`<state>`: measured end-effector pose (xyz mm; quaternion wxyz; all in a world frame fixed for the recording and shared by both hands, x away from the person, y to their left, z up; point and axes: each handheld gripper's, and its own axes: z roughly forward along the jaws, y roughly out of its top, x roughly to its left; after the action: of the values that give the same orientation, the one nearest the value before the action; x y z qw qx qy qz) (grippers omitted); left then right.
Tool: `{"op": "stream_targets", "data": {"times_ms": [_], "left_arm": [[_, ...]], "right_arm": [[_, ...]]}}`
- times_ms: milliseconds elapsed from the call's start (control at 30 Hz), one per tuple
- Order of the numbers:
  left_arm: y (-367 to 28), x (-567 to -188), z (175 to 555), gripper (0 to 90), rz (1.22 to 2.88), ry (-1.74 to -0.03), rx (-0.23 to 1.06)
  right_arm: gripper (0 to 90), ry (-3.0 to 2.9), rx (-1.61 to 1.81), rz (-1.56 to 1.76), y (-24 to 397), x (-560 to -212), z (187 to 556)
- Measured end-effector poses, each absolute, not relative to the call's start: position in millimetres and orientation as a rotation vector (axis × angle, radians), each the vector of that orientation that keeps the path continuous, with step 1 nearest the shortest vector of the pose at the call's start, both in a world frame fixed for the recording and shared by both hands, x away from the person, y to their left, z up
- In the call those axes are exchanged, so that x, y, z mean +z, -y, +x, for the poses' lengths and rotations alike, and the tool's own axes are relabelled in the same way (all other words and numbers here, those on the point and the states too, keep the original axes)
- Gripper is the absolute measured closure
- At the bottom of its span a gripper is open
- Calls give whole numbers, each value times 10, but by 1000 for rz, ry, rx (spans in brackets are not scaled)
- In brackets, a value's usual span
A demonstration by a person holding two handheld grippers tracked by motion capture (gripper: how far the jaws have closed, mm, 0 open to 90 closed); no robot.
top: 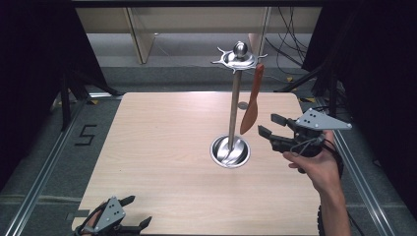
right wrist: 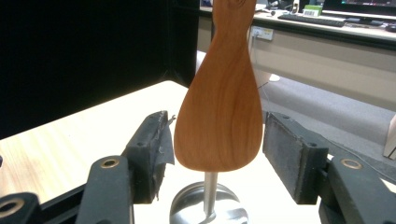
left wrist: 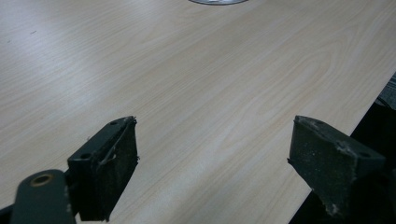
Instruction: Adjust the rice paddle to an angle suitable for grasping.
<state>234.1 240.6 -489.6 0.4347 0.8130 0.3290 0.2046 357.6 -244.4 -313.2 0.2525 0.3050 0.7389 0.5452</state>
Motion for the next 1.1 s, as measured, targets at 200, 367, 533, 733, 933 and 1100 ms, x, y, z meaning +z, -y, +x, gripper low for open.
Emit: {"op": "stream_targets", "data": {"times_ms": [200,367,533,733,933,1100], "left_arm": [[-2411,-4891,2339,148,2021,-825,507],[-2404,-4894,2341,148,2018,-822,504],[-2383,-4893,2329,148,2004,-854,482],[-2382,-4890,2345,148,2027,-813,498],[-2361,-4896,2347,148,2007,-824,489],[-2352,-4912,2344,148,1979,-865,467]], "right_arm": [[403,-2012,1465,862,2463,-3194,3531],[398,-2034,1438,875,2477,-3298,3524],[395,-2059,1413,884,2492,-3408,3516],[394,-2083,1397,942,2526,-3584,3502],[393,-2104,1374,936,2541,-3707,3498],[389,-2137,1355,947,2567,-3784,3503]]}}
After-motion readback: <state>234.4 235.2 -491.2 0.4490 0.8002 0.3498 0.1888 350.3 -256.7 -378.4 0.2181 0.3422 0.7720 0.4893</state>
